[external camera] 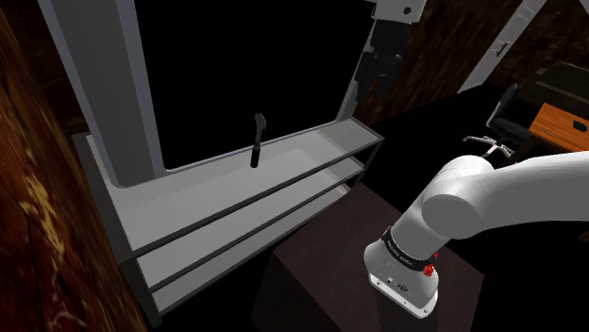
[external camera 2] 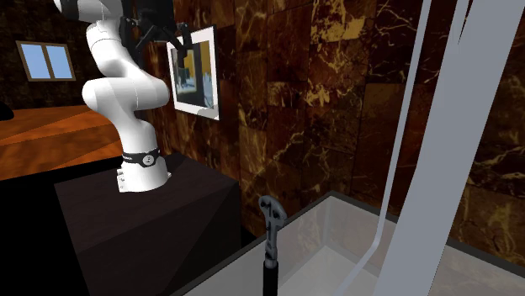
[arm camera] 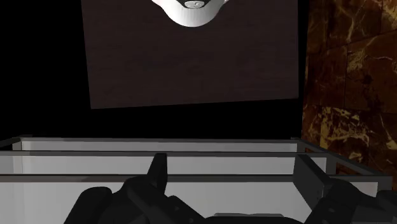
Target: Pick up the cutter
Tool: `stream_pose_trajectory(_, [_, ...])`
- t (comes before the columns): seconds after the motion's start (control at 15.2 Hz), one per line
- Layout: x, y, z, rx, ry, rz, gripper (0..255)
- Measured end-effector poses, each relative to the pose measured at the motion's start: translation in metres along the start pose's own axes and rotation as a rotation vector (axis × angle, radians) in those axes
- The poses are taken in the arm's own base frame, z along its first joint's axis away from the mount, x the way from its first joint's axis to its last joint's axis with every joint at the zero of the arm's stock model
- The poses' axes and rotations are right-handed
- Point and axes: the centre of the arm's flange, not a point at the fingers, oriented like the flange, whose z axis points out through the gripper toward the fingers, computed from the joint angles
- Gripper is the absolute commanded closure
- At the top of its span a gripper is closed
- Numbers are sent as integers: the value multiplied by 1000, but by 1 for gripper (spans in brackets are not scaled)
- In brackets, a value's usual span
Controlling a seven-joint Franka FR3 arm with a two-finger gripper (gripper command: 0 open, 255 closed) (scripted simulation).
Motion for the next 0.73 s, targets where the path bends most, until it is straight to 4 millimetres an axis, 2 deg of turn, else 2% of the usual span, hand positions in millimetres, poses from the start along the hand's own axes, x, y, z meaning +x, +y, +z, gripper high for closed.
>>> stream_pose_trajectory(0.2, [5,-5,11,-4,30,8,0])
stream_pose_trajectory(0.53, [28,-19,59,-21,153,42,0])
stream_pose_trajectory(0.73, [50,-23,81,-31,234,62,0])
